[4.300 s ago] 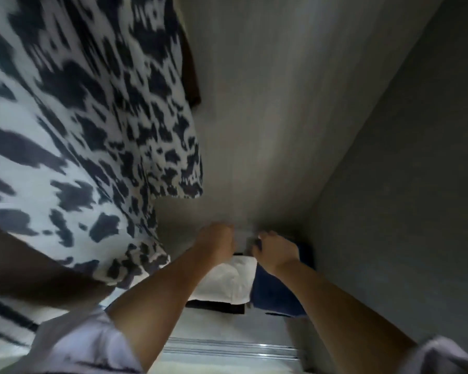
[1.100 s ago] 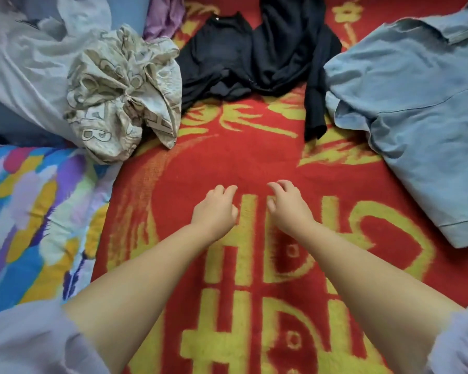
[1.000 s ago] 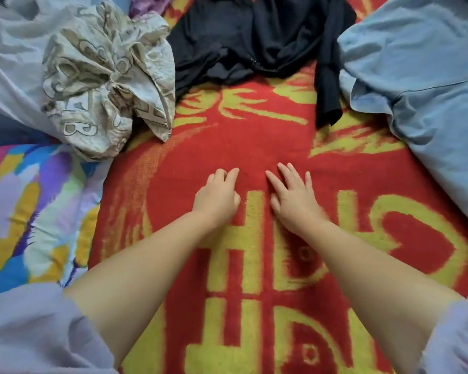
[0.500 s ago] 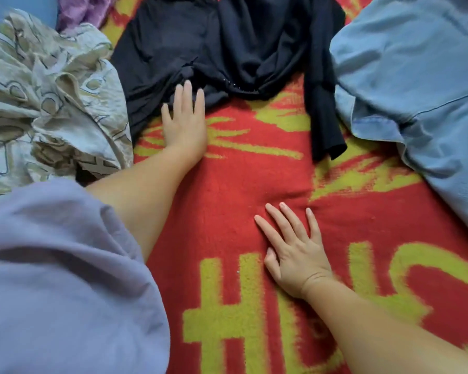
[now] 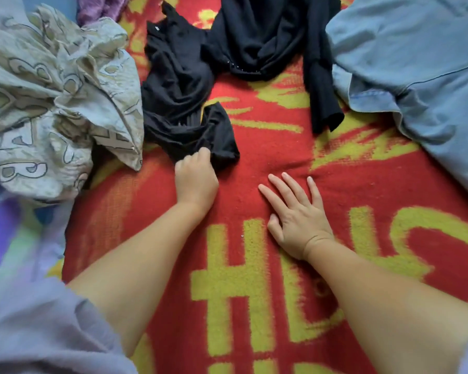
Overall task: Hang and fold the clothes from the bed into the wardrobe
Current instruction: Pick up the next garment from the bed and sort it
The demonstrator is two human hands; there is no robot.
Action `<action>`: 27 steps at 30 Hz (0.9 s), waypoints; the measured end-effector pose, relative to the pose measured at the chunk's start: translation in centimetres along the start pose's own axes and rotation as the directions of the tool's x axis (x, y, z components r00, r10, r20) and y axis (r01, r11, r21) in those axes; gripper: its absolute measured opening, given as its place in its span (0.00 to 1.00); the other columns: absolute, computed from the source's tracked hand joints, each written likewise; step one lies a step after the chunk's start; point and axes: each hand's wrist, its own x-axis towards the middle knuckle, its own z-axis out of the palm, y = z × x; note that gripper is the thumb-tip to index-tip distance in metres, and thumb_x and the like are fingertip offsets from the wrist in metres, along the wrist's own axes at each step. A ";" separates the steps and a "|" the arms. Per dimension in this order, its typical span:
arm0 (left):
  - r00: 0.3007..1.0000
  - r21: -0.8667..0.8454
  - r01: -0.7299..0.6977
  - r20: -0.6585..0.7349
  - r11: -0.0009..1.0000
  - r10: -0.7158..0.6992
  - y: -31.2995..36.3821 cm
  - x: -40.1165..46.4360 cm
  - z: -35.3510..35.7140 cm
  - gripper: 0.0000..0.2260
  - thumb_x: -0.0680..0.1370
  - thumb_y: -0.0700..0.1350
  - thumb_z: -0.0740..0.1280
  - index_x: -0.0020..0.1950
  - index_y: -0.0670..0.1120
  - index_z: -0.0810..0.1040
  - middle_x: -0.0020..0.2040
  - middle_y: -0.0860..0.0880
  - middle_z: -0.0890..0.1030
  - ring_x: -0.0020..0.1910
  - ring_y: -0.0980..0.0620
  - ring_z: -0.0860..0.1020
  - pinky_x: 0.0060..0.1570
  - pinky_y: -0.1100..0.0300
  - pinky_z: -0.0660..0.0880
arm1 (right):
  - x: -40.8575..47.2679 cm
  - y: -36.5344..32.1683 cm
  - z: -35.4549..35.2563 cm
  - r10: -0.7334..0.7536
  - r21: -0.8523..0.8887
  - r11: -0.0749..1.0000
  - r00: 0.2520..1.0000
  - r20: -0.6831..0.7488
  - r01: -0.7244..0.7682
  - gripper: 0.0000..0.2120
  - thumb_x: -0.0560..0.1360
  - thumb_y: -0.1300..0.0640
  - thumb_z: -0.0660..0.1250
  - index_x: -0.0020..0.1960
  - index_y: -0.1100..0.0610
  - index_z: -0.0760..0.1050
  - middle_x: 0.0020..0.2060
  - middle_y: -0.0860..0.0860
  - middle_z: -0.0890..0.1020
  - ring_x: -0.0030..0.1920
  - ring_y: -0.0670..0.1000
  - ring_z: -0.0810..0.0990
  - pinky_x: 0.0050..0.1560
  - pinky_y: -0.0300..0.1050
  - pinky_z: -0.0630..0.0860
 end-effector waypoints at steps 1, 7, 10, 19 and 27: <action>1.000 -0.030 0.012 -0.011 0.999 -0.012 0.4 -2.2 -0.2 0.06 0.74 0.36 0.57 0.43 0.38 0.73 0.36 0.36 0.78 0.38 0.35 0.77 0.37 0.48 0.68 | 0.1 0.0 -0.1 0.003 0.001 1.000 1.000 0.008 -0.003 0.28 0.73 0.48 0.52 0.72 0.49 0.67 0.72 0.50 0.69 0.73 0.52 0.62 0.72 0.61 0.48; 0.904 -0.249 0.272 0.397 0.930 -0.158 3.6 -14.7 -3.9 0.08 0.80 0.38 0.55 0.53 0.40 0.73 0.52 0.38 0.80 0.53 0.37 0.76 0.48 0.51 0.68 | -2.6 -2.3 -3.7 0.080 0.042 0.994 0.940 0.333 -0.100 0.32 0.79 0.45 0.52 0.79 0.50 0.44 0.78 0.49 0.50 0.78 0.49 0.46 0.74 0.59 0.40; 0.815 -0.440 0.458 0.554 0.773 -0.168 5.0 -19.9 -8.1 0.12 0.81 0.39 0.54 0.58 0.41 0.75 0.57 0.42 0.79 0.56 0.43 0.76 0.47 0.59 0.67 | -7.5 -5.5 -7.3 -0.110 0.174 0.985 0.824 0.555 0.014 0.40 0.76 0.53 0.63 0.78 0.46 0.41 0.78 0.47 0.46 0.78 0.49 0.46 0.75 0.61 0.48; 0.972 -0.708 0.223 0.209 0.670 -0.103 7.2 -22.2 -32.4 0.08 0.80 0.38 0.59 0.51 0.44 0.78 0.42 0.53 0.79 0.44 0.52 0.76 0.41 0.63 0.67 | -7.4 -10.6 -35.5 -0.036 0.555 0.811 0.931 0.363 -0.185 0.12 0.76 0.66 0.59 0.38 0.53 0.70 0.31 0.48 0.72 0.32 0.47 0.69 0.29 0.38 0.61; 0.972 -0.831 -0.138 -0.217 0.540 -0.085 9.6 -17.7 -53.8 0.08 0.75 0.46 0.59 0.43 0.48 0.77 0.36 0.52 0.77 0.36 0.61 0.73 0.38 0.65 0.69 | -4.0 -12.1 -61.7 -0.092 0.582 0.813 0.992 0.080 0.028 0.14 0.78 0.56 0.66 0.45 0.68 0.78 0.30 0.53 0.71 0.26 0.42 0.68 0.29 0.38 0.64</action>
